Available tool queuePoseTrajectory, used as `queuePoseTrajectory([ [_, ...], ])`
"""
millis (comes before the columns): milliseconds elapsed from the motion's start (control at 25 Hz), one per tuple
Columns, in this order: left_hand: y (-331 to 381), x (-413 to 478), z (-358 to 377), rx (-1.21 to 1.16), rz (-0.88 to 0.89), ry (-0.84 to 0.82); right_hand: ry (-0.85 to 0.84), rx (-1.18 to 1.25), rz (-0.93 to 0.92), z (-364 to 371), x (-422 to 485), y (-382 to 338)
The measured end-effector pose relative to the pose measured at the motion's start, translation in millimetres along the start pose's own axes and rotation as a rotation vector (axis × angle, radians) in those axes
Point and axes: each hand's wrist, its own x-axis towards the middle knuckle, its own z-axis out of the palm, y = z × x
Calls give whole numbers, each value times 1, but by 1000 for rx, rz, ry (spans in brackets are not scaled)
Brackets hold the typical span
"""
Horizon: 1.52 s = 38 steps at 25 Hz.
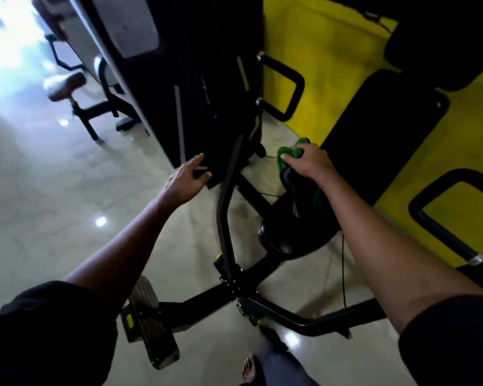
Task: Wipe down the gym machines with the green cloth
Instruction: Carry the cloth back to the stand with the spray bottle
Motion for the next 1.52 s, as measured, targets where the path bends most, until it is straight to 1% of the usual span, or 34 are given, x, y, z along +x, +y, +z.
queuePoseTrajectory([
  [120, -3, -11, -59, 34, -19, 93, -47, -19, -145, -9, 11, -64],
  [360, -25, -68, -152, 70, -148, 292, -182, -95, -462, 9, 13, -191],
  [680, -72, -198, -251, 108, -422, 548, -393, -69, -893, 80, -42, -337],
  [840, -91, -301, -285, 159, -594, 697, -557, -67, -1095, 130, -120, -397],
  [920, -94, -354, -295, 145, -672, 747, -630, -68, -1161, 152, -162, -417],
  [1000, -93, -418, -303, 146, -770, 799, -691, -63, -1231, 175, -214, -435],
  [1160, -93, -551, -313, 208, -968, 909, -806, -41, -1429, 214, -330, -468],
  [1240, -86, -607, -317, 216, -1045, 938, -842, -35, -1493, 225, -385, -480],
  [1400, -66, -722, -322, 272, -1155, 1045, -951, -2, -1599, 238, -508, -498],
  [1520, -55, -800, -320, 320, -1238, 1070, -990, 36, -1687, 243, -591, -506],
])
